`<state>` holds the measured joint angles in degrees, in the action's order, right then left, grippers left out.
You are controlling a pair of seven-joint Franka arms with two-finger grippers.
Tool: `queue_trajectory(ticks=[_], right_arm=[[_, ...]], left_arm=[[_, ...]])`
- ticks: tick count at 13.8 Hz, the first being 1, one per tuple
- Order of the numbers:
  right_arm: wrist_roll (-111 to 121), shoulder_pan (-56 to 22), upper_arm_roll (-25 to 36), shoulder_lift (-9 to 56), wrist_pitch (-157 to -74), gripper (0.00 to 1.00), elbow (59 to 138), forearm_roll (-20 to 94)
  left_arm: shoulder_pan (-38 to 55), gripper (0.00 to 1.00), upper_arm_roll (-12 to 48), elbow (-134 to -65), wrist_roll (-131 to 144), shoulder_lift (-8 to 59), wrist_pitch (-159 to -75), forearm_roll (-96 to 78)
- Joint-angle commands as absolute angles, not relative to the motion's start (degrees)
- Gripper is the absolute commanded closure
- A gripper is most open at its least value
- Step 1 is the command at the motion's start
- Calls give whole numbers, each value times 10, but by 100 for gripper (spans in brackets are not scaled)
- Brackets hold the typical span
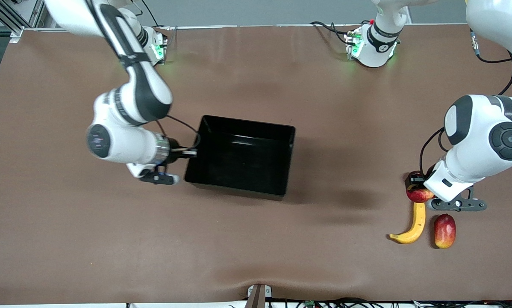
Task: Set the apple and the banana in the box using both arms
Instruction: 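Slide the box toward the fruit with the right gripper while the left gripper lifts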
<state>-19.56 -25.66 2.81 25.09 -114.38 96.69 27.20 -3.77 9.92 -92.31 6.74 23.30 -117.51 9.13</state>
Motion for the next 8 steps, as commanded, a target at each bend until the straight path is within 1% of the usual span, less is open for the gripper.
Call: queue_trajectory(ticks=[1,3,5,8], right_arm=[[-255,-313,35,285,-1195,100,955,293],[-306,-339,34,322,-1228,100,928,294],[-342,-375,35,365,-1231,100,887,293],[-366,-396,34,399,-1283,100,874,295]], left_arm=[[-35,100,101,-919,72,229,-1164,93],[-34,100,101,-914,73,232,-1164,92],[-33,100,101,-912,76,234,-1164,81],[-15,100,103,-918,89,240,-1164,73]])
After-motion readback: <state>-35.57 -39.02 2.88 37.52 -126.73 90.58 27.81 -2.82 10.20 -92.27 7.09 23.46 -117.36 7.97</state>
